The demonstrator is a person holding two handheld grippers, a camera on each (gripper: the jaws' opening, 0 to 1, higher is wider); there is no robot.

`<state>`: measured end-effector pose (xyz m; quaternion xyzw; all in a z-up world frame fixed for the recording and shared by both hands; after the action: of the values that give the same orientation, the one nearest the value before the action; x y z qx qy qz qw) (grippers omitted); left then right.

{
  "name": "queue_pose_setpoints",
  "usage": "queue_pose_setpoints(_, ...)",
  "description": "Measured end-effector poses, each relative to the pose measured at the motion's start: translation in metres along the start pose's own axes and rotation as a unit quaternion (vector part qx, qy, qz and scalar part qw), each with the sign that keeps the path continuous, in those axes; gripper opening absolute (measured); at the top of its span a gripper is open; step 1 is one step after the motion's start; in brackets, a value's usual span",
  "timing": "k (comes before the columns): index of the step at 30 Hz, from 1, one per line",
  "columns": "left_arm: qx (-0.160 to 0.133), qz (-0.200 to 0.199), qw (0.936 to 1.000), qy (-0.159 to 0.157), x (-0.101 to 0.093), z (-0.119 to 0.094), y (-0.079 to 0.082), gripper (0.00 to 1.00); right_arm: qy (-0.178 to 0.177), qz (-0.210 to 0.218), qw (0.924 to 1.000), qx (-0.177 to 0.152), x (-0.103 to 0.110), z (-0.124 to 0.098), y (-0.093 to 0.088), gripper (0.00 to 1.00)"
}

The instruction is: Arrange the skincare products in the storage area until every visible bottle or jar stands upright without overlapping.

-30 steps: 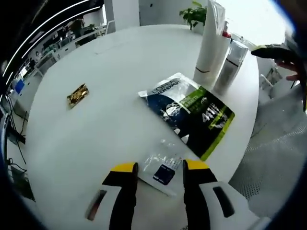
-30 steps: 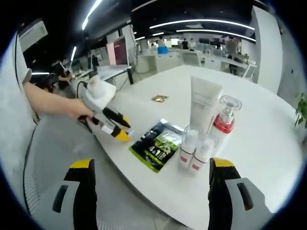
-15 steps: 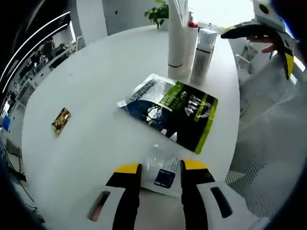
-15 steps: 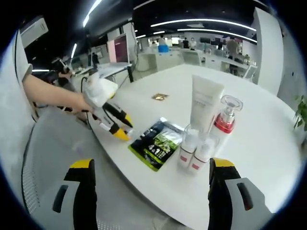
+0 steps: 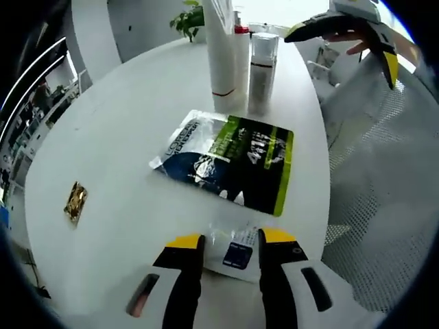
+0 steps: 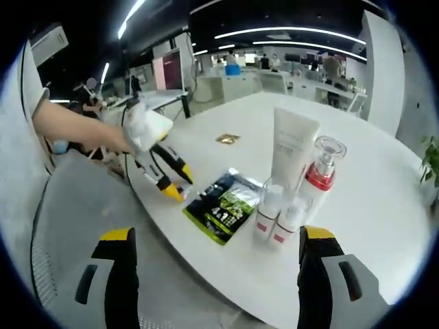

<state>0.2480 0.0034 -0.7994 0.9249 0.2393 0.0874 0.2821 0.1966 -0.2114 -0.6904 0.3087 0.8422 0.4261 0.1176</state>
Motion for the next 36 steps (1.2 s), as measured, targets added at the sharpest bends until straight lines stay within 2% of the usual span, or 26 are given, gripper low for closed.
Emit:
queue_pose_setpoints(23, -0.004, -0.019, 0.9997, 0.012, 0.006, -0.005, 0.001, 0.36, 0.003, 0.001, 1.0, 0.002, 0.0, 0.001, -0.001, 0.98)
queue_pose_setpoints(28, -0.026, -0.055, 0.9979, 0.023, 0.008, -0.018, 0.007, 0.41, 0.002, 0.002, 1.0, 0.001, 0.0, 0.001, -0.001, 0.98)
queue_pose_setpoints(33, -0.053, -0.125, 0.9896, 0.046, 0.008, -0.036, 0.007, 0.49, -0.001, 0.004, 1.0, 0.0, -0.002, 0.001, -0.001, 0.98)
queue_pose_setpoints(36, -0.059, -0.145, 0.9862, 0.054, 0.012, -0.041, 0.0, 0.51, -0.004, 0.003, 1.0, -0.002, -0.002, 0.0, 0.0, 0.98)
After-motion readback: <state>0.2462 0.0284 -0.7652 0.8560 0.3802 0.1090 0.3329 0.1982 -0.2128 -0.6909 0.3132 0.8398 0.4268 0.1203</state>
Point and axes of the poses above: the point that each gripper's makers call its tool centre point, and the gripper's own axes: z roughly forward along the fingers, x roughly to its left, y roughly out of its top, the point moved 4 cm from there along -z, roughly backward along the fingers, and after that the axes turned 1 degree about -z, right-handed, at the moved point
